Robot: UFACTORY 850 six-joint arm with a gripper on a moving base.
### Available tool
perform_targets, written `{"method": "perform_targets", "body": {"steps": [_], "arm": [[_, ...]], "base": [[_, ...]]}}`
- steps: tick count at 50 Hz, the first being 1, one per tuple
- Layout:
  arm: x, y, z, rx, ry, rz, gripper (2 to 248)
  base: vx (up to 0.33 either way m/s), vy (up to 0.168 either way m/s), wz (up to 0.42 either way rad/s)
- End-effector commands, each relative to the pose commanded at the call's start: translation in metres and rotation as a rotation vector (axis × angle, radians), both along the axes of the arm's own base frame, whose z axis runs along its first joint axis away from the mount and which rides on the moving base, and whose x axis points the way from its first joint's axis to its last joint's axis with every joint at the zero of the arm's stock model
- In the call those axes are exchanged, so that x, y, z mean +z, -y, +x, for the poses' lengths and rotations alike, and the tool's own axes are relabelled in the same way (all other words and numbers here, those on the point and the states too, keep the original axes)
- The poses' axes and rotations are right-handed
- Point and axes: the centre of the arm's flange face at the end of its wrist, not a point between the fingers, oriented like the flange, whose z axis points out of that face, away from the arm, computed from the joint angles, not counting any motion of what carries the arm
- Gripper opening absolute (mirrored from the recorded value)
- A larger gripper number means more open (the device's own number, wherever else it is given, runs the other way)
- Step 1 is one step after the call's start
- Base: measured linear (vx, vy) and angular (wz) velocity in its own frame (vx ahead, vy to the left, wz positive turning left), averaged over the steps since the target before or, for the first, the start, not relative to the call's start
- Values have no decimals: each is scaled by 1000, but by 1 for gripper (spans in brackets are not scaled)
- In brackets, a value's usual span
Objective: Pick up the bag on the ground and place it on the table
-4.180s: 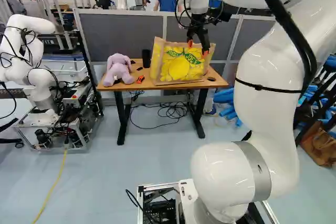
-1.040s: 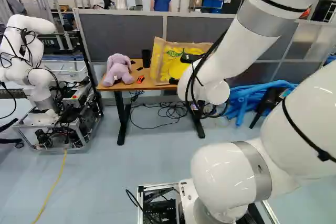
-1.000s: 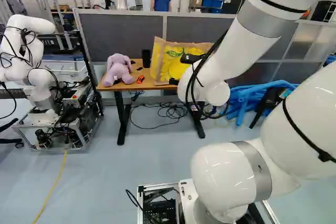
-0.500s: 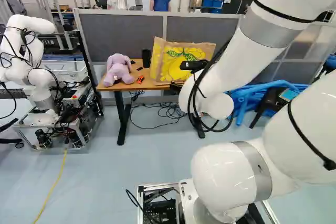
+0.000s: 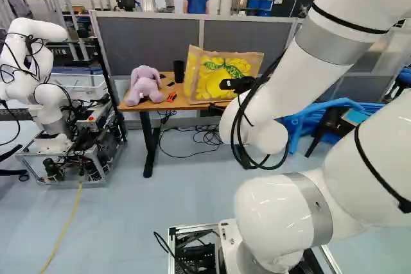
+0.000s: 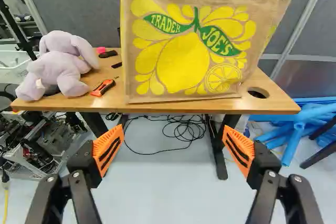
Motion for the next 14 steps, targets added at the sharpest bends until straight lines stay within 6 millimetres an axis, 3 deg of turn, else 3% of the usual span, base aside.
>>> {"method": "perform_targets", "body": {"steps": [14], "arm": [[0, 0, 0, 0, 0, 0, 247]], "base": [[0, 0, 0]]}}
